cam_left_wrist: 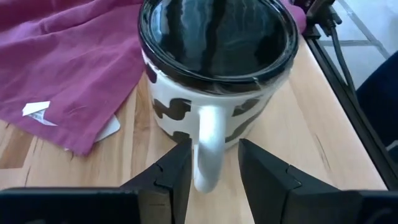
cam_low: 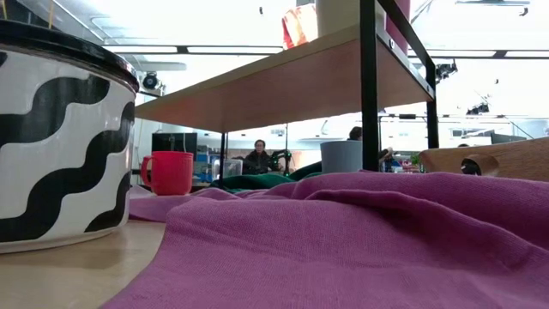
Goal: Stack small to large cups/mugs on shelf
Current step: Put the white mug on the shelf
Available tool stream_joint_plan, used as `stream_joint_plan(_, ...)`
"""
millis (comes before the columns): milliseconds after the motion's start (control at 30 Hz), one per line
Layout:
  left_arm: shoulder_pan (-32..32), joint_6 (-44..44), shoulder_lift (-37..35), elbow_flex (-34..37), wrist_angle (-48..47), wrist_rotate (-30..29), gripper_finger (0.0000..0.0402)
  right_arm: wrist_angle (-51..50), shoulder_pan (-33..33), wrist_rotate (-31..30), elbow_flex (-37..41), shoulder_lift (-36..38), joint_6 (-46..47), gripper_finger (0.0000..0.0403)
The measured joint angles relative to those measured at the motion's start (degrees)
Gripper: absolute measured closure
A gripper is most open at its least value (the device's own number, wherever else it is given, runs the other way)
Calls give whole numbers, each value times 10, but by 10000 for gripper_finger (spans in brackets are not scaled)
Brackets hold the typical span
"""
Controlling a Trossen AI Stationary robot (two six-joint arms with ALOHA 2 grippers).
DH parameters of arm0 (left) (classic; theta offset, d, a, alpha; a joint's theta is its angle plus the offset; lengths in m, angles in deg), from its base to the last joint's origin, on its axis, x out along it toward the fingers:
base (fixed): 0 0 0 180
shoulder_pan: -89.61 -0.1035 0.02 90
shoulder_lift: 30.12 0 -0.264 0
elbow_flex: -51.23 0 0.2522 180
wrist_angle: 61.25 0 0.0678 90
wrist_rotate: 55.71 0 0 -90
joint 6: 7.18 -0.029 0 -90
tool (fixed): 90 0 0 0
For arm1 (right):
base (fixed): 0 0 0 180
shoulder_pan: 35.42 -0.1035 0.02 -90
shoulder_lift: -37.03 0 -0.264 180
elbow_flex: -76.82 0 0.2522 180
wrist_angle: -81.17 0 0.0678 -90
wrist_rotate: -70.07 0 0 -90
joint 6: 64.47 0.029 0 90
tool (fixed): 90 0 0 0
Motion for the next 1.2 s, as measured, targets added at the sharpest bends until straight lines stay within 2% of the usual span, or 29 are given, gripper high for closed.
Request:
stream_joint_plan(167, 0, 0, 11, 0, 7, 2, 284, 0, 0, 0, 0, 0, -3, 334)
stream_joint_plan(500, 0, 1, 79, 0, 92, 23, 284, 0, 0, 0, 0, 0, -3, 334)
stream_joint_plan(700, -2, 2, 82, 0, 96, 15, 284, 0, 0, 0, 0, 0, -3, 334)
stream_joint_plan(833, -20, -5, 82, 0, 93, 28, 287, 0, 0, 0, 0, 0, -1, 334)
stream_joint_plan(933, -35, -25, 82, 0, 99, 41, 303, 0, 0, 0, 0, 0, 1, 334)
stream_joint_plan(1100, -42, -53, 82, 0, 110, 51, 353, 0, 0, 0, 0, 0, 1, 334)
stream_joint_plan(1200, -40, -58, 82, 0, 112, 52, 359, 0, 0, 0, 0, 0, 1, 334)
